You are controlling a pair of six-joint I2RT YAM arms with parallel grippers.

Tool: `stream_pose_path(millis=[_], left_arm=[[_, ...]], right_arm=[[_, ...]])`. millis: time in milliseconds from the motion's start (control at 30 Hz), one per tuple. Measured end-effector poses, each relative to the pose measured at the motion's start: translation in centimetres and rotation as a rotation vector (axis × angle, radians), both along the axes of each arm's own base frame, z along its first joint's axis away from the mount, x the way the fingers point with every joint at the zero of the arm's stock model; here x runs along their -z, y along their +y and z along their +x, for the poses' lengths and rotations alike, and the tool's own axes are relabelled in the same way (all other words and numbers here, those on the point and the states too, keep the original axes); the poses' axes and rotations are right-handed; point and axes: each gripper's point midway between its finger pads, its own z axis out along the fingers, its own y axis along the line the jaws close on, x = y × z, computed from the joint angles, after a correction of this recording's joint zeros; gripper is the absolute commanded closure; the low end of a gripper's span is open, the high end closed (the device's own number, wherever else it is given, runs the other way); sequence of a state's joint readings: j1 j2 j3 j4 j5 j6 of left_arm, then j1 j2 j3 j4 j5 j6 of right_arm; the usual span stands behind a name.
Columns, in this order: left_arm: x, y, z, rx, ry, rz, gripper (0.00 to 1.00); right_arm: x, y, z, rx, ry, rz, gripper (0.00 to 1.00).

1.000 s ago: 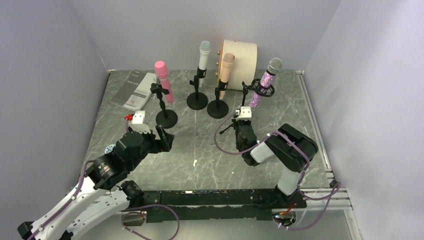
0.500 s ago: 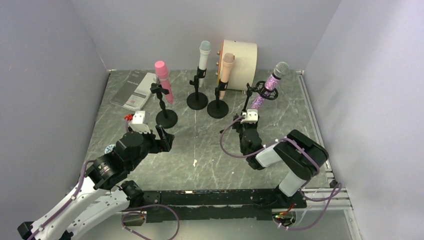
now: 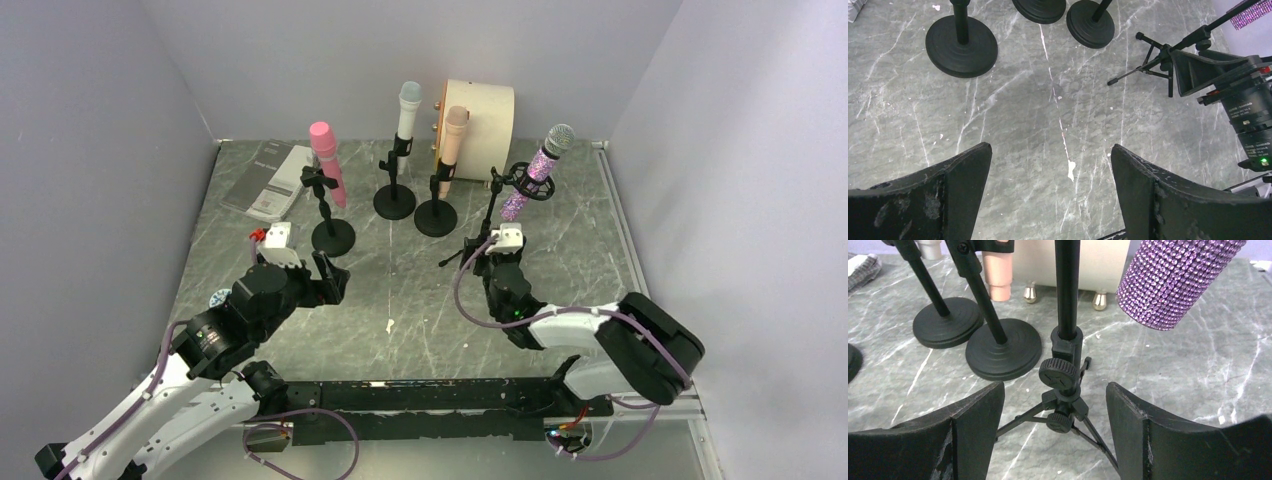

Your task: Attach the microphones to the stand

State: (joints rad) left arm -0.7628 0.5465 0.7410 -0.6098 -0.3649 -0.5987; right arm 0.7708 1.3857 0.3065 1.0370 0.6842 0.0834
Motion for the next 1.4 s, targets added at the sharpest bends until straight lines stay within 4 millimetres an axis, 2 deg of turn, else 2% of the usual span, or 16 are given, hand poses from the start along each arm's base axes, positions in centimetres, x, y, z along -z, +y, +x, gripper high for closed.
stream_pose_path(millis=[167, 300, 500, 700, 833, 967, 1067, 1200, 1267, 1400], left_arm=[[-0.2, 0.0, -0.1, -0.002, 0.002, -0.007, 0.06], [-1.5, 0.2, -0.3, -0.002, -0.007, -0.016, 0.06], [-4.3, 1.0, -0.6, -0.019, -0.027, -0.019, 0.06], [-6.3, 2.5, -1.0, -0.036, -0.038, 0.040, 0.06], [-7.6, 4.0, -1.7, -0.048, -0.057, 0.086, 0.06], [-9.2, 5.7, -2.4, -0.076, -0.096, 0.105, 0.06], [-10.5, 7.1, -3.1, -0.101, -0.126, 0.111, 0.06], [-11.1, 8.4, -3.6, -0.125, -0.140, 0.128, 0.06], [-11.1, 8.7, -3.8, -0.131, -0.138, 0.141, 0.06], [-10.7, 9.2, -4.0, -0.138, -0.127, 0.160, 0.06]], right_arm=[[-0.5, -0.1, -1.3, -0.012, 0.042, 0.047, 0.22], [-1.7, -1.1, -2.9, 0.016, 0.074, 0.130, 0.23], [-3.0, -3.9, -5.3, 0.123, 0.183, 0.255, 0.15], [-5.8, -7.4, -8.3, 0.267, 0.283, 0.374, 0.14], [-8.4, -10.7, -10.7, 0.390, 0.333, 0.400, 0.13], [-11.9, -13.8, -12.9, 0.485, 0.341, 0.419, 0.09], [-13.9, -15.4, -14.2, 0.506, 0.334, 0.425, 0.09], [-14.6, -16.5, -15.3, 0.497, 0.331, 0.428, 0.07], [-14.7, -16.9, -15.7, 0.490, 0.329, 0.429, 0.01], [-14.9, -17.4, -16.4, 0.466, 0.321, 0.438, 0.01]])
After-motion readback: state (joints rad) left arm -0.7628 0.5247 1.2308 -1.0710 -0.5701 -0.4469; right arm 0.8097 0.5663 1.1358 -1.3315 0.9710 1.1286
